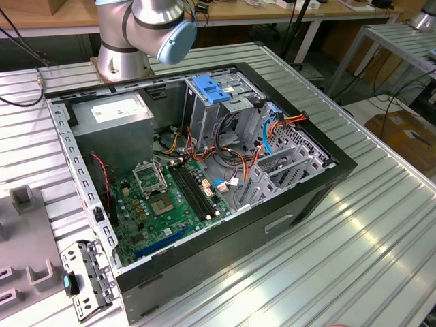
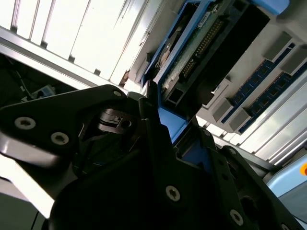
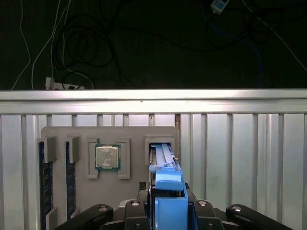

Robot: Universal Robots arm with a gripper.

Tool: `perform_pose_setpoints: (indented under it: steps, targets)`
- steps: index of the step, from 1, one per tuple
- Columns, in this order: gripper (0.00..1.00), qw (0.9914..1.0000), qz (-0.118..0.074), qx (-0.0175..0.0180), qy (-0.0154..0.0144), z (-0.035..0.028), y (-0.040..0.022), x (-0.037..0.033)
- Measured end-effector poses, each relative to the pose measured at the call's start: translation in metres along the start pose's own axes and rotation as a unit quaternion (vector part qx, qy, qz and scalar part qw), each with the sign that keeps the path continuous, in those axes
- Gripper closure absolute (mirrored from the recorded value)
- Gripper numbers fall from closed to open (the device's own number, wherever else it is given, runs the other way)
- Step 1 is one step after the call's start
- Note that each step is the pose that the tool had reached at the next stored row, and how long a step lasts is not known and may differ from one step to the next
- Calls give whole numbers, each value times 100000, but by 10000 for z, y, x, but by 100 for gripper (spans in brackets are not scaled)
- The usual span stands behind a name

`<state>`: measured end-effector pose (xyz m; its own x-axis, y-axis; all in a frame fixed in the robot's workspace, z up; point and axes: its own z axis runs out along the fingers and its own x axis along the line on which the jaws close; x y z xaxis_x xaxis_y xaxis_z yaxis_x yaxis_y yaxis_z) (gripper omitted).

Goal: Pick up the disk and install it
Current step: 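Pick up the disk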

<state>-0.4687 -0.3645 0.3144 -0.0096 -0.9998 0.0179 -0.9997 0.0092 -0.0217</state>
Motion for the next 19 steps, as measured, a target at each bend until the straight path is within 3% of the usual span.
perform_pose_setpoints:
  steps: [12, 19]
  targets:
    - [63, 100000, 1, 1, 59, -165, -3, 3]
    - [63, 100000, -3, 3, 115, -231, -5, 4]
